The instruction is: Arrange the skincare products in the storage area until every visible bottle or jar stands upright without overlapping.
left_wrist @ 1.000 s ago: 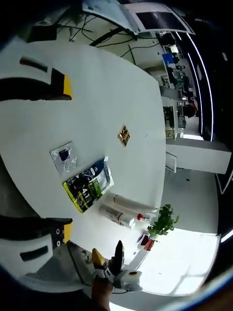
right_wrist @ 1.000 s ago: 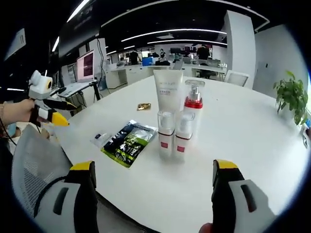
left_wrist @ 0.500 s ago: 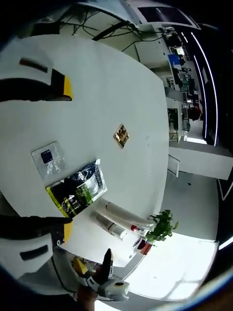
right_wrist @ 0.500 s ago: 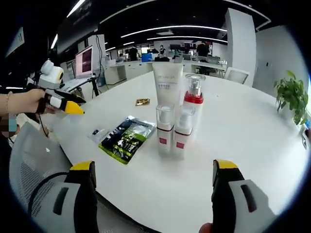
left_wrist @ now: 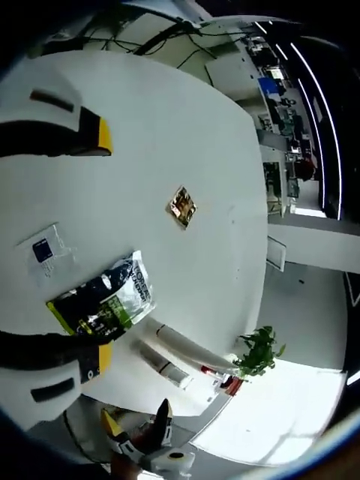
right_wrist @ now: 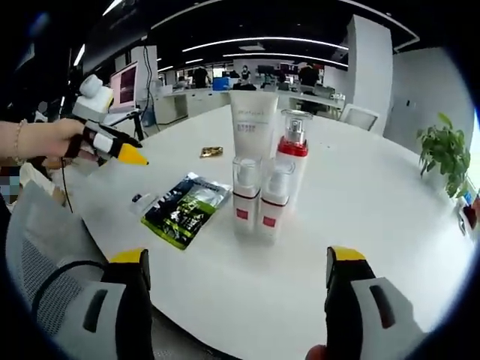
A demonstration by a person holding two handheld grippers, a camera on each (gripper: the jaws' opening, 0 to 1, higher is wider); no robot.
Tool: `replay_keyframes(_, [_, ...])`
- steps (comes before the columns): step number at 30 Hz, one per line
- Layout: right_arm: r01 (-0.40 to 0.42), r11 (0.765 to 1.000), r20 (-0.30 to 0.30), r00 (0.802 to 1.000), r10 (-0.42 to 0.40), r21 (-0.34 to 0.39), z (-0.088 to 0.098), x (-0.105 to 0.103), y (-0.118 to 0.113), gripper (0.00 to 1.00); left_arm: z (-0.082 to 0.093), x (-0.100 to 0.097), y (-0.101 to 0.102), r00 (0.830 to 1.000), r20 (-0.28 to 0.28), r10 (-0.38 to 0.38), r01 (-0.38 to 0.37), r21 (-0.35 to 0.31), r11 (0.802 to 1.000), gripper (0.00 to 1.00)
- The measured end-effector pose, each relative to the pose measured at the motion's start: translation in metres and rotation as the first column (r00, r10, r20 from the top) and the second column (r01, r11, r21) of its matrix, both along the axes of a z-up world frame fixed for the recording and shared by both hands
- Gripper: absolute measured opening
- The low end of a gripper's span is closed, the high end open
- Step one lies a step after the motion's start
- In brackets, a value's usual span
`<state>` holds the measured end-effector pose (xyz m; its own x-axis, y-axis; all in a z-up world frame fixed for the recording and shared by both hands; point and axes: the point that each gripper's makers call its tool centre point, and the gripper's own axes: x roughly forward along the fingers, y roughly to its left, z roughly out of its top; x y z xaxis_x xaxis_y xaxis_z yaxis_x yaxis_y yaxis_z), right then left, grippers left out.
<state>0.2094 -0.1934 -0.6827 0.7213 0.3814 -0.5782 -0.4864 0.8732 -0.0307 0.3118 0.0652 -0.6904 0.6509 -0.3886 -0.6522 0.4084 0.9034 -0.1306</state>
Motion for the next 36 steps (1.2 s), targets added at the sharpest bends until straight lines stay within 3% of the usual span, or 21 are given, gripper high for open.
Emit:
replay_keyframes(12, [0.022, 1.0, -0.02, 1.0, -0.022, -0.006, -0.004, -0.001, -0.006, 0.96, -0.024, 0.042, -0.013, 0.999, -0.014, 0.047, -0.046, 0.039, 0.998, 0.96])
replay_keyframes(21, [0.021, 1.0, -0.03, 0.999, -0.022, -0.017, -0.007, -0.001, -0.007, 0.95, -0.03, 0.073, -0.033, 0.999, -0.023, 0.049, -0.048, 0.046, 0.998, 0.91])
replay_keyframes(30, [0.034, 0.999, -0.044, 0.998, -0.035, -0.019, -0.009, -0.002, -0.009, 0.94, -0.048, 0.102, -0.041, 0.992, -0.051, 0.114, -0.112, 0.044, 0.993, 0.78])
replay_keyframes(32, [0.037, 0.999, -0.051, 0.998, -0.037, -0.017, -0.01, -0.002, -0.009, 0.93, -0.056, 0.112, -0.041, 0.99, -0.056, 0.127, -0.125, 0.046, 0.991, 0.78])
replay_keyframes(36, [0.041, 0.999, -0.058, 0.997, -0.042, -0.017, -0.012, -0.001, -0.011, 0.93, -0.055, 0.116, -0.038, 0.983, -0.063, 0.174, -0.172, 0.044, 0.984, 0.78])
